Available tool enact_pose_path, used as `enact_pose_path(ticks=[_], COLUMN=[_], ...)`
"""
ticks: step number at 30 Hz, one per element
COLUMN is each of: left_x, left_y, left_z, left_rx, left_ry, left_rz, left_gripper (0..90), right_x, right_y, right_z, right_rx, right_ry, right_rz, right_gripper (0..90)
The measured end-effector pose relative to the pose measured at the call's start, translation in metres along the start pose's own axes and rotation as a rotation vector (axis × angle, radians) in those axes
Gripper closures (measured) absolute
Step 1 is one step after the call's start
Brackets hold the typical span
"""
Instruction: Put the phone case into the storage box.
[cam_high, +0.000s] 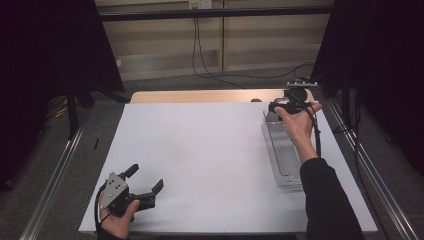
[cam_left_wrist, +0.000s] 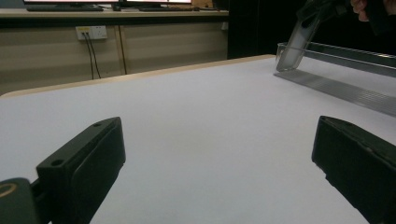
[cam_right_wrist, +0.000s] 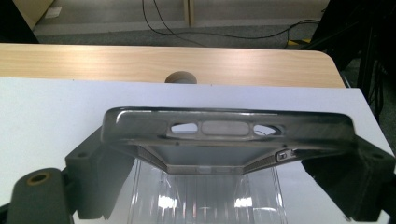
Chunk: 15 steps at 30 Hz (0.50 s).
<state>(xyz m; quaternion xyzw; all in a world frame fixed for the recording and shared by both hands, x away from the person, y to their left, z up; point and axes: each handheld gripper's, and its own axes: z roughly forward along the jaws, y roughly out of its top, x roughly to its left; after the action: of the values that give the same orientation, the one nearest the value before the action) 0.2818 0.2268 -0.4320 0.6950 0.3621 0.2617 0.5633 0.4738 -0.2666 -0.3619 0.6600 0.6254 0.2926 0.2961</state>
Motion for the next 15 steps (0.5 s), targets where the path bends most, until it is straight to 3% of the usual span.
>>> enact_pose_path(ticks=[15], left_x=[0.001], left_y=[0.0], left_z=[-0.001], left_rx=[-0.001], left_ry=[0.008], left_rz=[-0.005], left_gripper=[2.7], right_x=[0.008], right_y=[0.014], right_z=[0.01], right_rx=[0.047], right_ry=[-0.029], right_rz=[-0.019], right_gripper=[11.8])
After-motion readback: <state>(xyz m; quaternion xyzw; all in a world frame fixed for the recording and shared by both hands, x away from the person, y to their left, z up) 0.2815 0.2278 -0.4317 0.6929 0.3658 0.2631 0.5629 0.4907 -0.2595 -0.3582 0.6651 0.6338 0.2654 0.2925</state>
